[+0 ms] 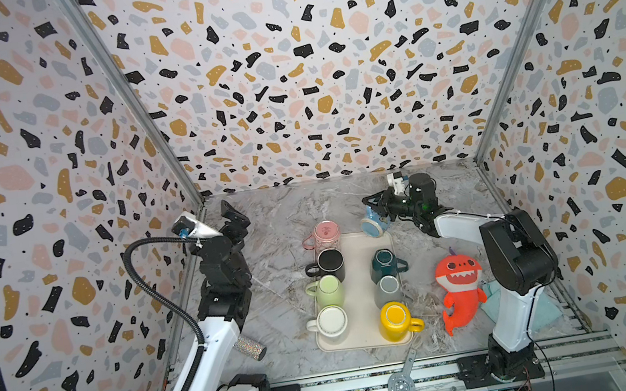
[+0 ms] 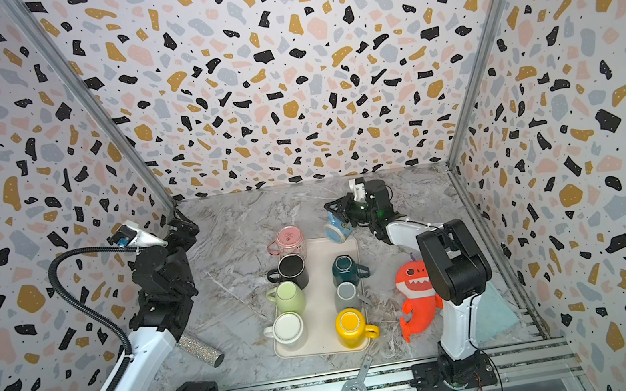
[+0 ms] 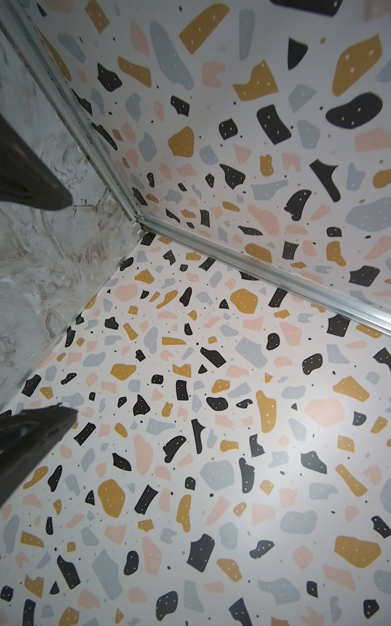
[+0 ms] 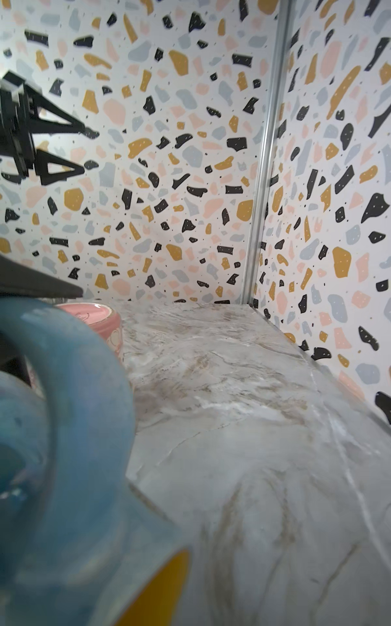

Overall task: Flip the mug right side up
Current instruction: 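Lift the blue mug with the right gripper while the left arm reaches toward it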

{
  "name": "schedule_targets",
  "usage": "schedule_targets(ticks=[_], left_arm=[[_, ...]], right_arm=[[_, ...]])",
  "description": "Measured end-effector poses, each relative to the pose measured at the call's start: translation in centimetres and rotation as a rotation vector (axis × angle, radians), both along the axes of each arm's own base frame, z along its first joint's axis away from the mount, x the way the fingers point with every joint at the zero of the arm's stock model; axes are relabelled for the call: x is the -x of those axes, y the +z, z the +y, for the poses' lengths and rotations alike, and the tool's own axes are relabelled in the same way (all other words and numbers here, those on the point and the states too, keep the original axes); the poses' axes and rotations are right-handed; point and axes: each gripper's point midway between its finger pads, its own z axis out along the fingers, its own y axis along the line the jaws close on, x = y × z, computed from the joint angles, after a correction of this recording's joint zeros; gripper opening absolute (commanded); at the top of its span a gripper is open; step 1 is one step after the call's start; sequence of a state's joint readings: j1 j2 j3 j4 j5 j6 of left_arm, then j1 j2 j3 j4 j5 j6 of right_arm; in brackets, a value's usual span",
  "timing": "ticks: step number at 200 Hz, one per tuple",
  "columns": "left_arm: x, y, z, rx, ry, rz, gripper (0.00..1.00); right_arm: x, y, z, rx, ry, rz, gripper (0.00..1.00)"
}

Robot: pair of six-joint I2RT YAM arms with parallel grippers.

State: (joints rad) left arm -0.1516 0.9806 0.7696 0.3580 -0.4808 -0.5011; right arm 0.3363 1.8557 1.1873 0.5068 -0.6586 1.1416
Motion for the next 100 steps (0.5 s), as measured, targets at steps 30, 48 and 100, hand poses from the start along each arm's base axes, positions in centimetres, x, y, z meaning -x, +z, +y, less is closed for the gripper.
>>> schedule_targets(ticks=[30,48,100], left_arm=[[-2.0,1.3,-2.3,-0.034,-0.123,0.003,0.85],[-3.2,2.2,-3.9,-0.064,-0.209,0.003,0.85],[-5.8,5.4,-9.1,-0.161,-0.483,0.002,0.81]], right_arm=[[0.0,3.1,0.3,0.202,-0.015,-0.190,0.00],[0.8,4.9,1.1,0.322,-0.009,-0.313,0.00],[3.6,5.8,3.1,0.697,0.003,-0.606,0.00]])
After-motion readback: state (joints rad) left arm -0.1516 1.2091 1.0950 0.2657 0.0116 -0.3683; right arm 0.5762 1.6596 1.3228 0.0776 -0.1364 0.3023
